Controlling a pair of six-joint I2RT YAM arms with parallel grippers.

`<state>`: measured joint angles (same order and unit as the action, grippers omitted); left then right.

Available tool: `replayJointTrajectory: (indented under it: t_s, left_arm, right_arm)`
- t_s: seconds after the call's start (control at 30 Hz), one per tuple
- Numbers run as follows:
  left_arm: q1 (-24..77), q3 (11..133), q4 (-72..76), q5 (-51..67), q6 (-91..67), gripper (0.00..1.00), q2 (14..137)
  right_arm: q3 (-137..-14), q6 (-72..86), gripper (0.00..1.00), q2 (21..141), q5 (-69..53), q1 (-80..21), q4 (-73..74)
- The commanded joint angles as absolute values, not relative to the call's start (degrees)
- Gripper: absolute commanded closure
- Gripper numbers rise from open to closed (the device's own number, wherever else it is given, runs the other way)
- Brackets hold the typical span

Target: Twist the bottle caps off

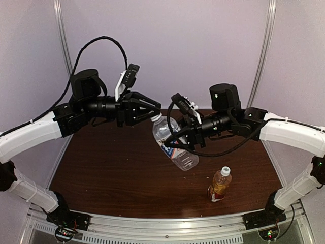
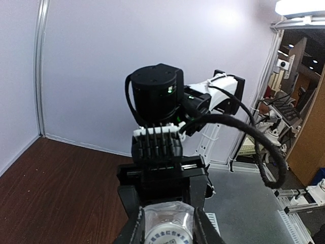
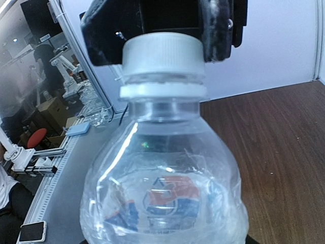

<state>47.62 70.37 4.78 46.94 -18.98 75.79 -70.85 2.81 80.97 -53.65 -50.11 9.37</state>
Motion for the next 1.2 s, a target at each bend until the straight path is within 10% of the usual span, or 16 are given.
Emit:
replayJointTrajectory:
  t_s: [0.0,0.37,0.7,1.17]
  left_arm:
    - [47.4,73.4,3.0,37.1,-25.3,1.00,77.1]
    - [47.4,76.2,-4.6,15.0,-39.9,0.99,78.3]
    - [44.2,77.1,-1.9,25.8,-29.3,0.37,78.2]
    - [43.6,75.6,-0.4,52.6,-11.6,0.17,76.5]
  right_arm:
    - [-71.4,1.7,0.66,78.4,-38.7,-49.1,8.3]
    - [-72.5,-4.2,0.64,81.0,-24.9,-50.0,8.8]
    - [-74.0,-7.8,0.63,81.6,-31.1,-49.6,11.9]
    - [-72.7,-6.4,0.59,79.5,-48.7,-48.8,15.3]
